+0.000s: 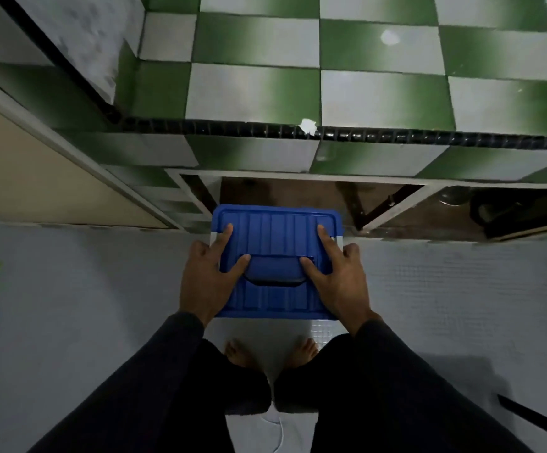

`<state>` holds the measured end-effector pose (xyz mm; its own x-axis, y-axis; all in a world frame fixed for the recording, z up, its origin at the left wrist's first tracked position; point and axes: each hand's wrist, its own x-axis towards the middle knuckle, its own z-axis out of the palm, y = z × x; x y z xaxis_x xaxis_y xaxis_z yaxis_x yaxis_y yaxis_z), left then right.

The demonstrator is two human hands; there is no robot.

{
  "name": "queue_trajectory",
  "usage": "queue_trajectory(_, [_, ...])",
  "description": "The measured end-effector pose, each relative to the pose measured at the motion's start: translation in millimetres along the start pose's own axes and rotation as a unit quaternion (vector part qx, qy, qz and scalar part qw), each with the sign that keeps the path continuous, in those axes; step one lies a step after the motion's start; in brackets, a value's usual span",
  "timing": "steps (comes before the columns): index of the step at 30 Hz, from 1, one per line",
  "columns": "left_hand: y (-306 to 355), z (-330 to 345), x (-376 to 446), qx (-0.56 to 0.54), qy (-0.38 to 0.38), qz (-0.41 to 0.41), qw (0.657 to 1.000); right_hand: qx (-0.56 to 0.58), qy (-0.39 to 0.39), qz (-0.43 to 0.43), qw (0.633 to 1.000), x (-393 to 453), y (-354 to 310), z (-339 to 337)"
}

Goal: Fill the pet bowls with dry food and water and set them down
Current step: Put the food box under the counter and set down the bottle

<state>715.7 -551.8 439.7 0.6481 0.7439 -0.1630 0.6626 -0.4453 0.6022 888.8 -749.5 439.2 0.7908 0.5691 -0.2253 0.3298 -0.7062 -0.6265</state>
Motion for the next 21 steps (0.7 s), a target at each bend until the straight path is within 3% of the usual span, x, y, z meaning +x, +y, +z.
queue_trajectory(13, [-131.7,164.1,92.5,-0.076,0.054,0.035,0.995,-0.019,0.018,0.006,1.000,103.2,106.1,162.9])
queue_trajectory(21, [-181.0,230.2,149.3,-0.133,0.032,0.030,0.990,0.001,0.051,-0.003,0.999,156.0,152.1,221.8])
